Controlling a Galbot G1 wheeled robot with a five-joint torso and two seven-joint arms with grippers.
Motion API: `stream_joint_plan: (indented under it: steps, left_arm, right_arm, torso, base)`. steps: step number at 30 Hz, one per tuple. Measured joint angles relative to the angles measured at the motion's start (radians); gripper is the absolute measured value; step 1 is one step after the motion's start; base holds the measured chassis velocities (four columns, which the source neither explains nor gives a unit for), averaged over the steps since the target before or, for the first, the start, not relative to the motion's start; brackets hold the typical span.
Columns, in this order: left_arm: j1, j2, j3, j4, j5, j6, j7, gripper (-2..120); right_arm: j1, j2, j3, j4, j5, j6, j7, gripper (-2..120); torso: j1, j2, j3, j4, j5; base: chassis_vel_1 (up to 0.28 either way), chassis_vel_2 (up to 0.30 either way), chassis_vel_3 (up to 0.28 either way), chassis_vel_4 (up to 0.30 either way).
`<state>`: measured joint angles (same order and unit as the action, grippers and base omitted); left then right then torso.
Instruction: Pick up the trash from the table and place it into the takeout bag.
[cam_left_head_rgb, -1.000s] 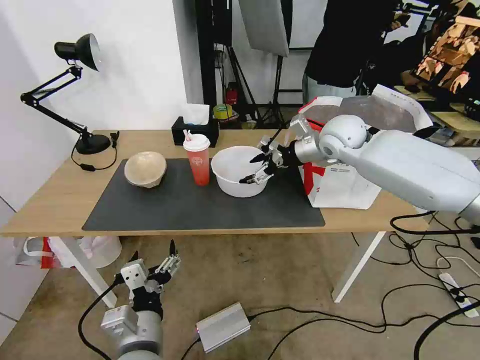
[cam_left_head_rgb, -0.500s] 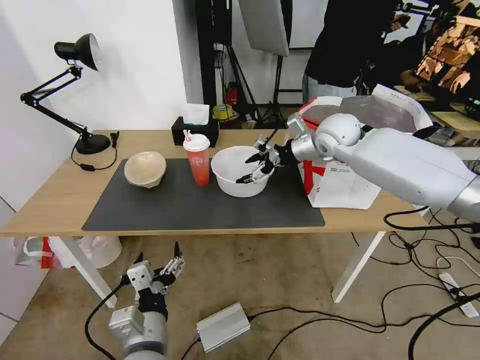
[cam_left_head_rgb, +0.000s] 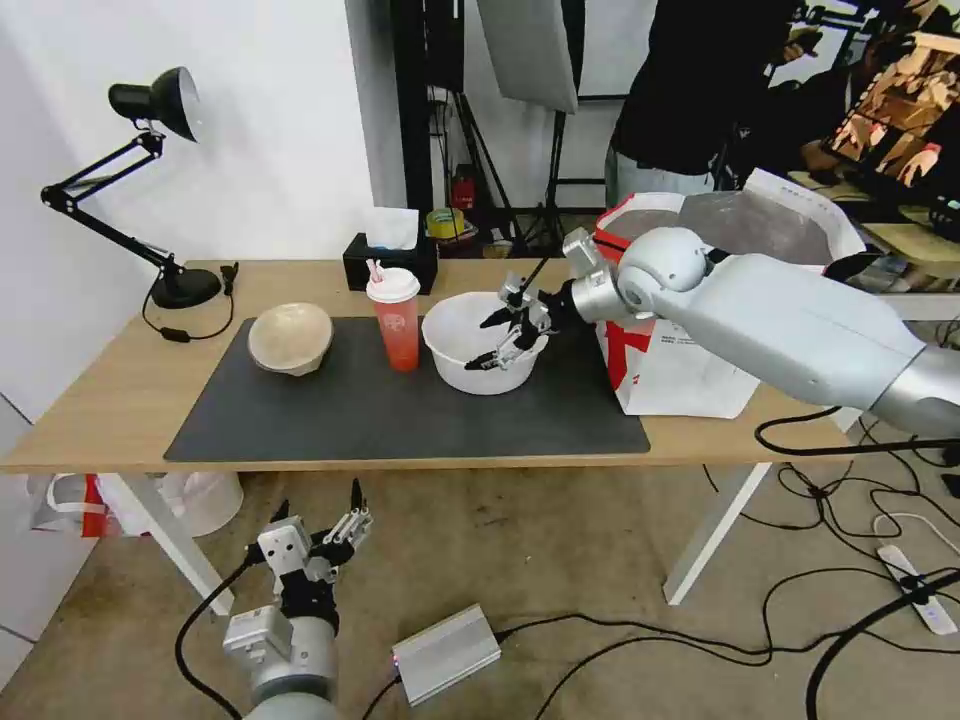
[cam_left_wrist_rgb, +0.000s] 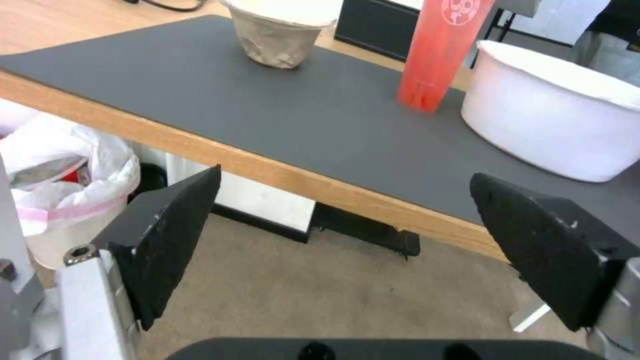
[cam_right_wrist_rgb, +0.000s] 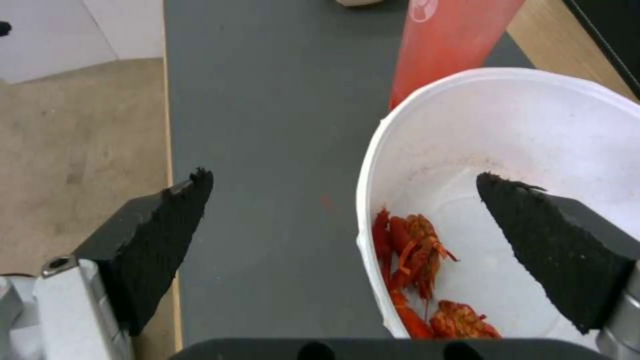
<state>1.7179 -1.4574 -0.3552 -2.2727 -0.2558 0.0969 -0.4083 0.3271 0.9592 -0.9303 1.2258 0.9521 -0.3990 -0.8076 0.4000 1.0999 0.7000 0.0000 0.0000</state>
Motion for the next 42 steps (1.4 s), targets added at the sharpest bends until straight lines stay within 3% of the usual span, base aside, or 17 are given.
stream_joint_plan:
  steps: [42]
  left_arm:
    - [-0.013, -0.024, 0.031, 0.023, 0.014, -0.005, 0.0, 100]
  right_arm:
    - [-0.058, 0.052, -0.002, -0.138, -0.054, 0.062, -0.095, 100]
  torso:
    - [0.0, 0.0, 0.0, 0.0, 0.0]
  base:
    - [0.0, 0.0, 0.0, 0.0]
